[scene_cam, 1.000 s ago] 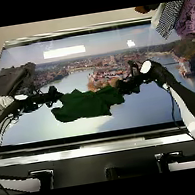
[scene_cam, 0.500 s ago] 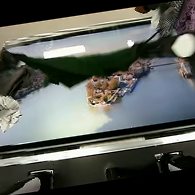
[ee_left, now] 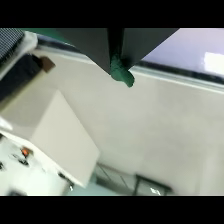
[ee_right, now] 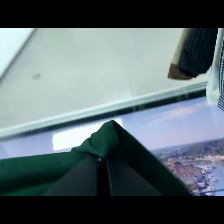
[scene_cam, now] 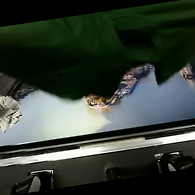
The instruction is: Fold the clothes and pants, and hang the long-sleeved shirts on hangers.
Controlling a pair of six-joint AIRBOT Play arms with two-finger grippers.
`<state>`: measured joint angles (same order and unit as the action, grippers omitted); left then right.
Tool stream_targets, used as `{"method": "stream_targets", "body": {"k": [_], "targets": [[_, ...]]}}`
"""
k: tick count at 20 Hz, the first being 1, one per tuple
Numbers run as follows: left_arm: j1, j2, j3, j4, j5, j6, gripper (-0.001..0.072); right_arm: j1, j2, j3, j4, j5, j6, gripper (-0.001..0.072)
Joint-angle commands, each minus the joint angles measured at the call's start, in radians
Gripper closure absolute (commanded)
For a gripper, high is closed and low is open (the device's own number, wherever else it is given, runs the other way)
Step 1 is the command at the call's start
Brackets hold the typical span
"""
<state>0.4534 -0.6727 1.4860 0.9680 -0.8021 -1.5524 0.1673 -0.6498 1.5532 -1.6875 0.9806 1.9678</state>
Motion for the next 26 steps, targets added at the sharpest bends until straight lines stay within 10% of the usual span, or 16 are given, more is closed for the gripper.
{"method": "stream_targets", "body": {"k": [1,9,20,26], "targets": [[0.006,0.085,0.003,0.169,-0.030,-0.124,0.0692,0.000,0.050,0.002,-0.011,-0.007,0.117,0.0687],[-0.114,-0.268,-0.159,0.114,-0.252,-0.050,0.0691,0.000,-0.502,0.002,0.123,0.097,0.133,0.0685],[-0.234,-0.762,-0.295,0.113,0.029,-0.063,0.0690,0.000,-1.127,0.002,0.555,-0.079,0.105,0.0675],[-0.232,-0.769,-0.292,0.113,-0.002,-0.063,0.0690,-0.054,-1.033,0.002,0.547,0.134,-0.110,0.0323]]}}
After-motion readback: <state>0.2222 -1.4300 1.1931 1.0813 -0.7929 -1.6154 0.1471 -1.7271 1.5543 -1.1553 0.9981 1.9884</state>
